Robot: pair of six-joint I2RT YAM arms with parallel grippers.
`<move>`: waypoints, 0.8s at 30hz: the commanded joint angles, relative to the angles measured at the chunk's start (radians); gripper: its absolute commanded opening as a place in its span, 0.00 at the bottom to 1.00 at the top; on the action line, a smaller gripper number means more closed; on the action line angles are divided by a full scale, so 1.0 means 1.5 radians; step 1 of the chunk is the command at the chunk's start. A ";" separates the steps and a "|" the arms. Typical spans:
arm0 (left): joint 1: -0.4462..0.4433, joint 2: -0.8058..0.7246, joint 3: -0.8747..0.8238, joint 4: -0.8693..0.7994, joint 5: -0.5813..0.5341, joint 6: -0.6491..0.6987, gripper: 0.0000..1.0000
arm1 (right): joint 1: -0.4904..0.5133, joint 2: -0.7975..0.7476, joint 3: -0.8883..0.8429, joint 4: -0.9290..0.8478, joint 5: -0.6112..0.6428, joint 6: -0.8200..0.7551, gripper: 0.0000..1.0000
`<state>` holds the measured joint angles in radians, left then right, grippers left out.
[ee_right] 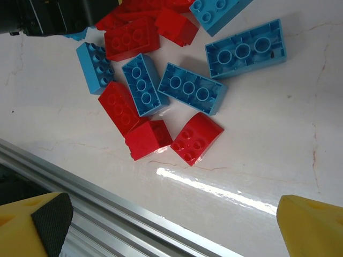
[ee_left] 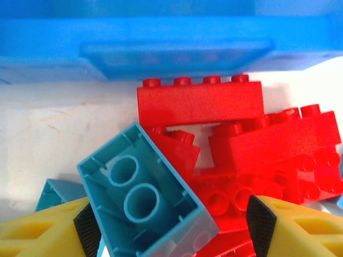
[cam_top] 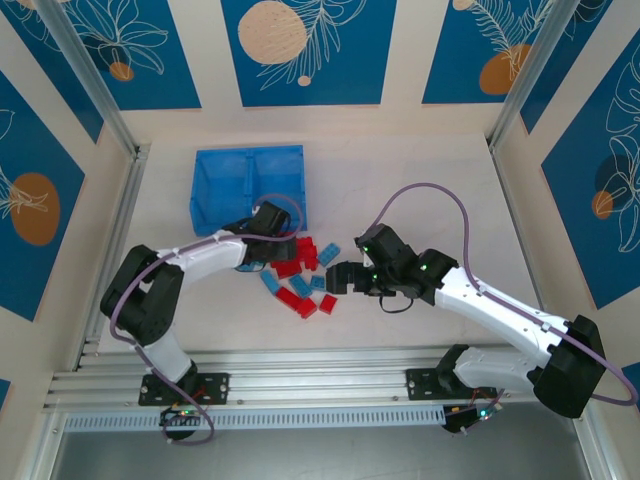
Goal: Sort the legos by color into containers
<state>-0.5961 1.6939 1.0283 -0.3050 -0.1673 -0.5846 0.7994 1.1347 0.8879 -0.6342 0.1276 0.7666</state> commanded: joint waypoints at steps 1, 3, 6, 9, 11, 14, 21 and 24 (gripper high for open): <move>-0.004 0.023 0.032 0.000 -0.027 0.015 0.71 | 0.005 -0.009 0.012 -0.013 0.004 0.007 0.99; -0.004 0.035 0.041 -0.003 -0.024 0.015 0.69 | 0.005 -0.010 0.010 -0.015 0.006 0.009 0.99; -0.004 0.045 0.046 -0.002 -0.016 0.012 0.60 | 0.005 -0.014 0.009 -0.019 0.010 0.011 0.99; -0.004 0.043 0.041 -0.001 -0.013 0.011 0.48 | 0.005 -0.020 0.006 -0.019 0.013 0.015 0.99; -0.004 0.034 0.035 0.001 -0.013 0.011 0.40 | 0.005 -0.023 0.003 -0.017 0.015 0.018 0.99; -0.004 0.018 0.032 -0.008 -0.012 0.017 0.32 | 0.005 -0.023 0.002 -0.014 0.017 0.021 0.99; -0.006 -0.096 0.025 -0.043 -0.005 0.030 0.20 | 0.006 -0.028 0.010 -0.012 0.019 0.026 0.99; -0.006 -0.155 0.039 -0.078 -0.041 0.049 0.19 | 0.006 -0.036 0.012 -0.009 0.023 0.031 0.99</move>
<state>-0.5964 1.5494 1.0653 -0.3603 -0.1890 -0.5495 0.7998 1.1080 0.8883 -0.6445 0.1452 0.7929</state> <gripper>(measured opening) 0.336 0.993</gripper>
